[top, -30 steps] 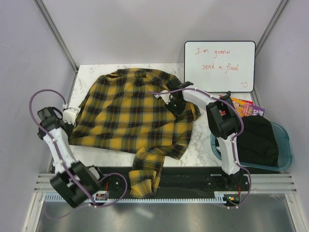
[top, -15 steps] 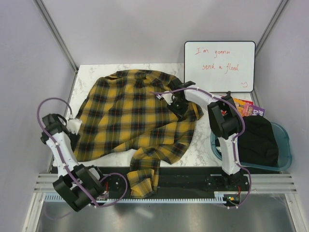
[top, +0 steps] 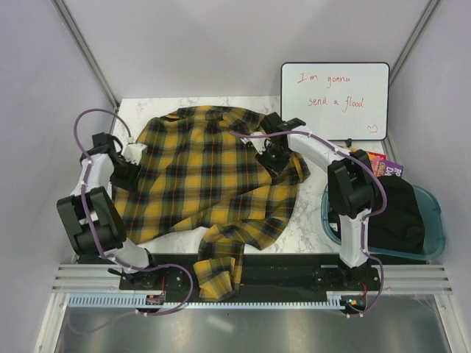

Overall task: Fold and stack the long sleeve shirts
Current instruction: Flatten the shirt out

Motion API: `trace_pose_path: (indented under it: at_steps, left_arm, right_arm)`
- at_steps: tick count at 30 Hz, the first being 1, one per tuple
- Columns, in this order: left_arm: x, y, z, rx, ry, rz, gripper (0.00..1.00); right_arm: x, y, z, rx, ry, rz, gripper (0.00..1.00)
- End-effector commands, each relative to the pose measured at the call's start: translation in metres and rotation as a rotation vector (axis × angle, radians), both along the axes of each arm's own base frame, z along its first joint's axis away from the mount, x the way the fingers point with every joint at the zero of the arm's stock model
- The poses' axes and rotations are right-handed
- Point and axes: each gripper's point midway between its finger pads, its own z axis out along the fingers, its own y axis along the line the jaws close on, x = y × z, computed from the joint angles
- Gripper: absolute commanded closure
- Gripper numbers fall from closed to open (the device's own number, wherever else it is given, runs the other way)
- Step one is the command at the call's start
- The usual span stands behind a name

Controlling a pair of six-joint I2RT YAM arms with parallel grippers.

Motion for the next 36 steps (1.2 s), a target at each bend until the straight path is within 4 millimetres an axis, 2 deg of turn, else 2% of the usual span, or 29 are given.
trace_pose_path:
  at_steps: [1, 4, 5, 7, 8, 10, 11, 12, 13, 14, 15, 16, 17, 18, 20, 21, 22, 24, 25, 26, 27, 28, 29, 30, 31, 32, 33, 34, 36]
  left_arm:
    - [0.040, -0.001, -0.019, -0.001, -0.034, 0.054, 0.58]
    - [0.028, 0.011, -0.044, 0.035, 0.049, 0.064, 0.64]
    - [0.014, 0.011, -0.055, 0.034, 0.088, 0.061, 0.66]
    - [-0.003, 0.022, -0.062, 0.070, 0.112, 0.051, 0.67]
    - [-0.021, 0.022, -0.071, 0.072, 0.149, 0.037, 0.69]
    - [-0.041, 0.030, -0.072, 0.091, 0.163, 0.044, 0.70]
    - [-0.061, 0.028, -0.081, 0.094, 0.204, 0.019, 0.72]
    - [-0.070, 0.029, -0.082, 0.101, 0.211, 0.012, 0.72]
    - [-0.081, 0.032, -0.078, 0.103, 0.207, 0.025, 0.72]
    - [-0.100, 0.027, -0.084, 0.101, 0.237, -0.011, 0.72]
    - [-0.110, 0.027, -0.084, 0.107, 0.247, -0.023, 0.72]
    - [-0.122, 0.029, -0.085, 0.111, 0.262, -0.020, 0.72]
    - [-0.134, 0.026, -0.081, 0.117, 0.266, -0.057, 0.73]
    - [-0.142, 0.025, -0.079, 0.116, 0.274, -0.068, 0.74]
    - [-0.145, 0.026, -0.061, 0.115, 0.253, -0.081, 0.74]
    - [-0.138, 0.024, -0.051, 0.102, 0.219, -0.082, 0.73]
    - [-0.110, 0.021, -0.026, 0.064, 0.102, -0.089, 0.71]
    - [-0.087, 0.005, 0.005, -0.039, 0.009, -0.076, 0.59]
    - [-0.056, -0.001, 0.034, -0.081, -0.107, -0.099, 0.54]
    - [-0.042, -0.006, 0.044, -0.118, -0.136, -0.068, 0.50]
    - [-0.030, -0.011, 0.045, -0.158, -0.137, -0.070, 0.49]
    - [-0.008, -0.021, 0.059, -0.173, -0.178, -0.111, 0.48]
    - [0.004, -0.027, 0.060, -0.195, -0.179, -0.078, 0.47]
    - [0.023, -0.034, 0.052, -0.207, -0.173, -0.098, 0.47]
    - [0.037, -0.036, 0.055, -0.212, -0.190, -0.068, 0.47]
    - [0.048, -0.038, 0.052, -0.210, -0.194, -0.059, 0.46]
    - [0.058, -0.042, 0.048, -0.205, -0.192, -0.061, 0.47]
    - [0.076, -0.041, 0.043, -0.215, -0.203, -0.028, 0.47]
    - [0.095, -0.043, 0.042, -0.222, -0.210, -0.016, 0.46]
  right_arm:
    - [-0.015, 0.003, 0.015, 0.038, 0.016, -0.032, 0.66]
    - [-0.013, -0.001, -0.002, 0.001, 0.013, -0.031, 0.66]
    - [-0.012, -0.003, -0.007, -0.009, 0.015, -0.034, 0.66]
    - [-0.008, -0.004, -0.019, -0.027, 0.019, -0.036, 0.65]
    - [-0.010, -0.005, -0.025, -0.037, 0.028, -0.030, 0.65]
    - [-0.015, -0.007, -0.038, -0.058, 0.055, -0.018, 0.65]
    - [-0.025, -0.010, -0.047, -0.076, 0.082, -0.005, 0.65]
    - [-0.032, -0.012, -0.051, -0.087, 0.097, 0.009, 0.65]
    - [-0.047, -0.016, -0.057, -0.100, 0.135, 0.023, 0.65]
    - [-0.062, -0.013, -0.059, -0.107, 0.158, 0.053, 0.65]
    - [-0.073, -0.012, -0.058, -0.111, 0.173, 0.088, 0.65]
    - [-0.085, -0.011, -0.051, -0.110, 0.174, 0.117, 0.65]
    - [-0.111, -0.009, -0.054, -0.119, 0.216, 0.172, 0.65]
    - [-0.123, -0.007, -0.052, -0.115, 0.228, 0.208, 0.65]
    - [-0.142, 0.000, -0.036, -0.081, 0.248, 0.270, 0.66]
    - [-0.140, 0.002, -0.030, -0.074, 0.238, 0.268, 0.66]
    - [-0.125, 0.011, -0.015, -0.047, 0.192, 0.255, 0.66]
    - [-0.097, 0.019, 0.003, -0.002, 0.134, 0.218, 0.65]
    - [-0.069, 0.034, 0.019, 0.039, 0.069, 0.192, 0.64]
    - [-0.050, 0.035, 0.026, 0.057, 0.040, 0.160, 0.64]
    - [-0.035, 0.039, 0.020, 0.054, 0.042, 0.144, 0.63]
    - [-0.008, 0.052, 0.040, 0.092, -0.035, 0.132, 0.63]
    - [0.009, 0.053, 0.043, 0.100, -0.060, 0.099, 0.63]
    - [0.021, 0.058, 0.031, 0.094, -0.052, 0.085, 0.63]
    - [0.045, 0.068, 0.049, 0.132, -0.115, 0.067, 0.63]
    - [0.055, 0.074, 0.049, 0.143, -0.126, 0.042, 0.63]
    - [0.062, 0.078, 0.033, 0.136, -0.109, 0.034, 0.63]
    - [0.075, 0.087, 0.043, 0.165, -0.145, 0.028, 0.63]
    - [0.086, 0.095, 0.029, 0.173, -0.141, 0.008, 0.62]
